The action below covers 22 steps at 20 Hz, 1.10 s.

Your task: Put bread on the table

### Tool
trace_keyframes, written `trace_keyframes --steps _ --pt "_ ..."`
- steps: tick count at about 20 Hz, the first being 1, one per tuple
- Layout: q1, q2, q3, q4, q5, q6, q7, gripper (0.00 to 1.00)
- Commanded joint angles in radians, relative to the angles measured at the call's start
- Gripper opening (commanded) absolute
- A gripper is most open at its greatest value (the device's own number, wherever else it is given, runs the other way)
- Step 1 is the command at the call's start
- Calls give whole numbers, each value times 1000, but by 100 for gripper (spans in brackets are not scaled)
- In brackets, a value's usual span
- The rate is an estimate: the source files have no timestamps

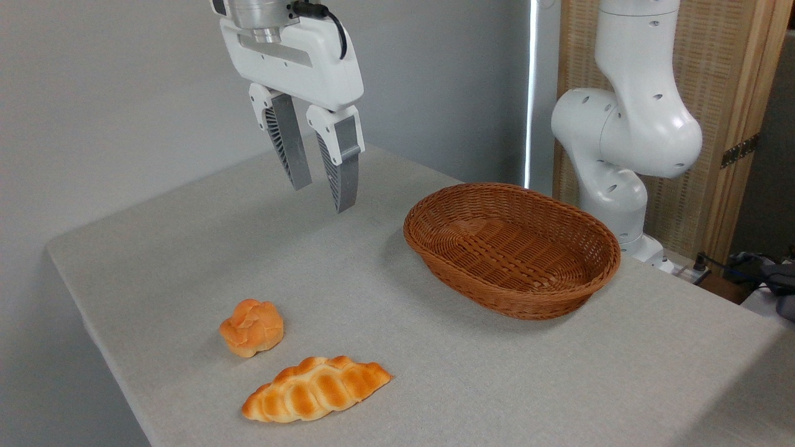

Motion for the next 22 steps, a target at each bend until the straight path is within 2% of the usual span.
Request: trace_keyframes --steps 1,5,7,8,9,22 --pt "23 8 -13 20 1 -23 39 100" --pt "20 9 -2 18 6 -21 44 100" --pt "-3 9 26 18 38 -21 44 100" --pt "-26 9 53 18 41 -18 45 100" --pt "-29 11 61 18 41 -14 45 100" --pt "-29 21 64 12 43 38 73 100"
